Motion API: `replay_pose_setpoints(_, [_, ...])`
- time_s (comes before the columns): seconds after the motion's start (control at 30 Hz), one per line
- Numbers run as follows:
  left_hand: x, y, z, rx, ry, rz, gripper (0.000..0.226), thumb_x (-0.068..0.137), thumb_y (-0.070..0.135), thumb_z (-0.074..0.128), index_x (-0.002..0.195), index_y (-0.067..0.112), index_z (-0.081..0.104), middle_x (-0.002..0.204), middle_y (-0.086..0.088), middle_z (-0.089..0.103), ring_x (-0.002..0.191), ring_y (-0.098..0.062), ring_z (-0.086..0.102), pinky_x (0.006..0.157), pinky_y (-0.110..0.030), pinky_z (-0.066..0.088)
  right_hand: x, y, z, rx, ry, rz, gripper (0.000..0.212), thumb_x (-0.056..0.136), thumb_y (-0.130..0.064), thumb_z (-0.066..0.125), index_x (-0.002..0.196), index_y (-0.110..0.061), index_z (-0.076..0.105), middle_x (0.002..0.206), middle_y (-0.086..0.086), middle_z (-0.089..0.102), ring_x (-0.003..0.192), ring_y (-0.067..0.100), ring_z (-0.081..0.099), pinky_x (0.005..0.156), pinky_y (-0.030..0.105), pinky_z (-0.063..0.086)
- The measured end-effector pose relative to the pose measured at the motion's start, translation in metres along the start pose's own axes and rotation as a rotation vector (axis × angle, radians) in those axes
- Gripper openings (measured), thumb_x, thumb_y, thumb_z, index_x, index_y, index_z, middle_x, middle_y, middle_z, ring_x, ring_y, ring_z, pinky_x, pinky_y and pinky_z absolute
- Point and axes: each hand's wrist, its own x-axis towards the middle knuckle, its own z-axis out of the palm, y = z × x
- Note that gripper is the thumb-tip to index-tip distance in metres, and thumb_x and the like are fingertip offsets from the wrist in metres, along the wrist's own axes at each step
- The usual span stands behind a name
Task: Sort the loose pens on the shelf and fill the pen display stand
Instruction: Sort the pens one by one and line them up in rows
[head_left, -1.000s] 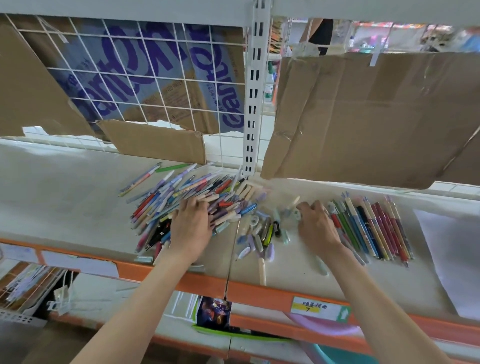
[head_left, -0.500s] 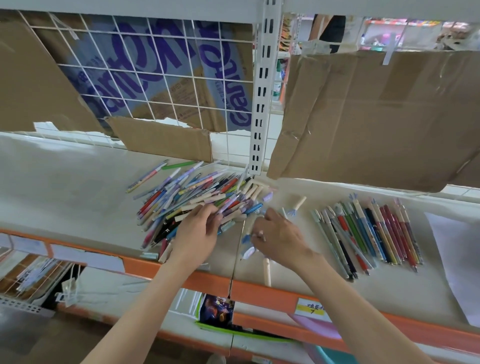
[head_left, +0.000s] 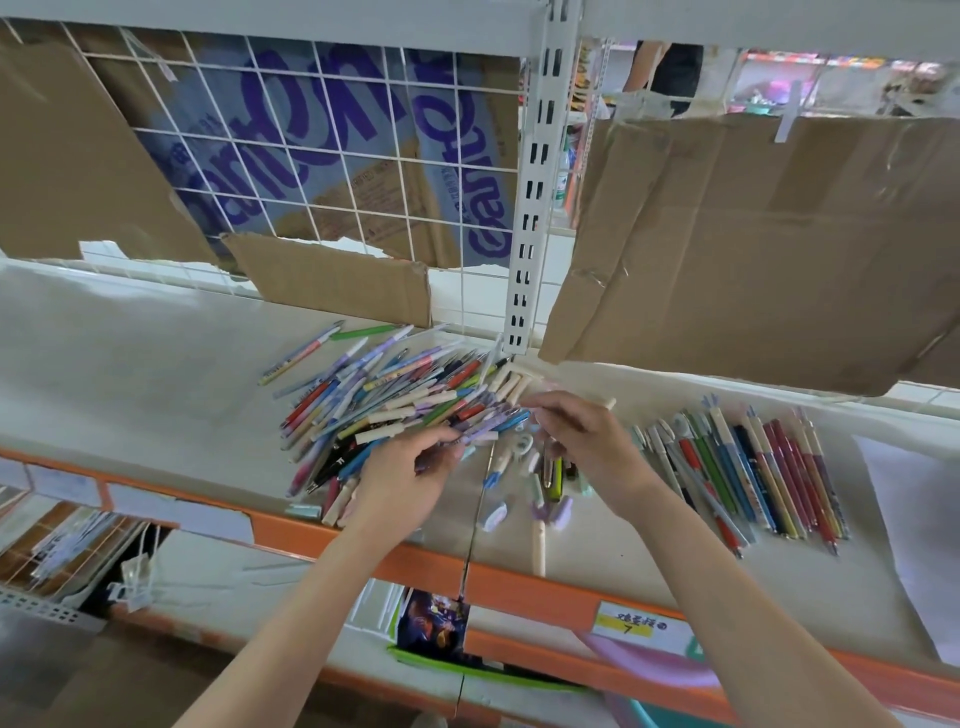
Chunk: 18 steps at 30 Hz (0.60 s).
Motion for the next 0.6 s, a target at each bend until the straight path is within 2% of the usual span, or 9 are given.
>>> replay_pose_setpoints(0.1, [-0.001, 0.002, -0.001, -0.001, -0.007, 0.019, 0.010, 0.088, 0.021, 0.064, 0.096, 0.020, 0.070, 0.083, 0.009, 0.067, 0.077, -0.009, 0.060, 0.071, -0.023, 0.045, 0.000, -0.001, -0.003, -0.005, 0.053, -0.044, 0.019, 0.089, -0.006, 0.061, 0.090, -0.024, 0.065, 0.080, -0.009, 0.064, 0.064, 0.001, 0.052, 0.062, 0.013, 0.045])
replay_pose_setpoints(0.17, [-0.002, 0.003, -0.001, -0.009, -0.018, 0.037, 0.010, 0.087, 0.019, 0.064, 0.095, 0.019, 0.071, 0.084, 0.006, 0.068, 0.078, -0.009, 0.060, 0.072, -0.026, 0.046, 0.000, -0.002, -0.006, -0.046, 0.061, -0.067, 0.016, 0.086, -0.007, 0.065, 0.085, -0.024, 0.066, 0.070, -0.019, 0.063, 0.060, -0.005, 0.051, 0.062, 0.011, 0.044])
replay_pose_setpoints(0.23, [-0.002, 0.004, -0.001, -0.024, -0.032, 0.046, 0.010, 0.087, 0.019, 0.064, 0.095, 0.020, 0.071, 0.083, 0.004, 0.069, 0.078, -0.011, 0.060, 0.072, -0.029, 0.046, -0.001, -0.003, -0.006, -0.089, 0.027, -0.090, 0.016, 0.086, -0.009, 0.065, 0.084, -0.025, 0.067, 0.067, -0.023, 0.061, 0.061, -0.001, 0.049, 0.064, 0.013, 0.043])
replay_pose_setpoints(0.33, [-0.003, 0.005, -0.001, -0.055, -0.060, 0.067, 0.014, 0.087, 0.018, 0.065, 0.099, 0.019, 0.072, 0.086, 0.002, 0.070, 0.080, -0.015, 0.061, 0.074, -0.031, 0.048, -0.002, -0.004, -0.003, -0.116, -0.039, -0.091, 0.020, 0.085, -0.010, 0.067, 0.083, -0.029, 0.068, 0.070, -0.021, 0.062, 0.067, 0.008, 0.050, 0.068, 0.023, 0.042])
replay_pose_setpoints(0.4, [-0.003, 0.008, 0.000, -0.064, -0.036, 0.102, 0.016, 0.087, 0.014, 0.065, 0.101, 0.015, 0.073, 0.087, -0.001, 0.071, 0.080, -0.019, 0.063, 0.072, -0.033, 0.049, -0.001, -0.005, -0.001, -0.098, -0.044, -0.071, 0.018, 0.085, -0.010, 0.067, 0.081, -0.027, 0.069, 0.068, -0.013, 0.060, 0.066, 0.015, 0.046, 0.065, 0.027, 0.038])
replay_pose_setpoints(0.5, [-0.002, 0.013, 0.001, 0.047, 0.063, 0.276, 0.015, 0.083, 0.005, 0.068, 0.096, 0.006, 0.074, 0.083, -0.003, 0.070, 0.068, -0.021, 0.063, 0.058, -0.039, 0.052, -0.001, -0.003, -0.001, 0.037, -0.038, 0.015, 0.009, 0.085, -0.004, 0.066, 0.083, -0.012, 0.070, 0.060, -0.004, 0.058, 0.058, 0.012, 0.044, 0.058, 0.020, 0.039])
replay_pose_setpoints(0.53, [-0.003, 0.013, 0.002, 0.106, 0.086, 0.344, 0.014, 0.081, 0.005, 0.067, 0.093, 0.005, 0.074, 0.080, -0.003, 0.069, 0.062, -0.021, 0.062, 0.051, -0.036, 0.052, -0.002, -0.002, -0.001, 0.093, -0.043, 0.059, 0.007, 0.085, -0.003, 0.065, 0.083, -0.008, 0.069, 0.060, -0.003, 0.060, 0.056, 0.010, 0.046, 0.056, 0.017, 0.040])
replay_pose_setpoints(0.6, [-0.005, 0.012, 0.004, 0.174, 0.112, 0.398, 0.014, 0.079, 0.009, 0.065, 0.088, 0.005, 0.075, 0.076, -0.002, 0.069, 0.058, -0.020, 0.062, 0.047, -0.032, 0.051, -0.003, 0.001, 0.001, 0.240, -0.057, 0.157, 0.005, 0.084, -0.001, 0.063, 0.083, -0.003, 0.068, 0.065, 0.003, 0.064, 0.058, 0.009, 0.051, 0.056, 0.016, 0.043])
